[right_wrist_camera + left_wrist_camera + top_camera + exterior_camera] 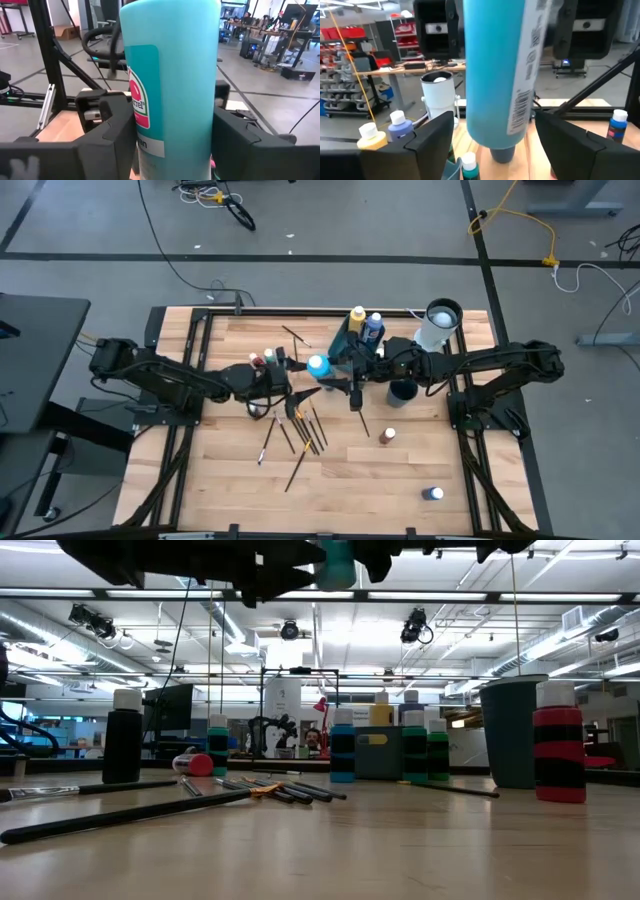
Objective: Pick & Place Paint Supplies
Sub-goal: Put the blue paint bottle into the blue bin
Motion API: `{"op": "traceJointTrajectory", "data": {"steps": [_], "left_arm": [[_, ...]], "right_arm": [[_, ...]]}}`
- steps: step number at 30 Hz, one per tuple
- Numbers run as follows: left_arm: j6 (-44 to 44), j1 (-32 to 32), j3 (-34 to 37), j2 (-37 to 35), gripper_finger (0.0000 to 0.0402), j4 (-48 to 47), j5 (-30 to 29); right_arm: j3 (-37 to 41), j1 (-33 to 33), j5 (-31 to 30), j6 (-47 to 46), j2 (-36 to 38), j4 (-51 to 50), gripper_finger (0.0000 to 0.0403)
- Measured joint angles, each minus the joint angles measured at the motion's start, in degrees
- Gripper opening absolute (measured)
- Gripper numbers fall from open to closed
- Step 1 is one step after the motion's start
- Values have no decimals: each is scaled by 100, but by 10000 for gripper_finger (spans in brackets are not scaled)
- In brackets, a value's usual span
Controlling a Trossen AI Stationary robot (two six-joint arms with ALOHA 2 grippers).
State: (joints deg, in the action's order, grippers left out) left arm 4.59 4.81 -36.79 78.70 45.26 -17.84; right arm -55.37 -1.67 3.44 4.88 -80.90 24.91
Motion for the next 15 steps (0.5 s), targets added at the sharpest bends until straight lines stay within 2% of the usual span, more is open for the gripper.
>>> {"op": "traceJointTrajectory", "data": {"steps": [6,11,15], "left_arm": [[-47,-223,-374,418,300,109,597],[194,-257,-586,495,295,43,608],[180,-257,-584,474,265,55,623]], "right_arm": [[0,0,0,8,0,177,201],[0,0,0,9,0,123,201],[0,0,-18,40,0,110,201]]}}
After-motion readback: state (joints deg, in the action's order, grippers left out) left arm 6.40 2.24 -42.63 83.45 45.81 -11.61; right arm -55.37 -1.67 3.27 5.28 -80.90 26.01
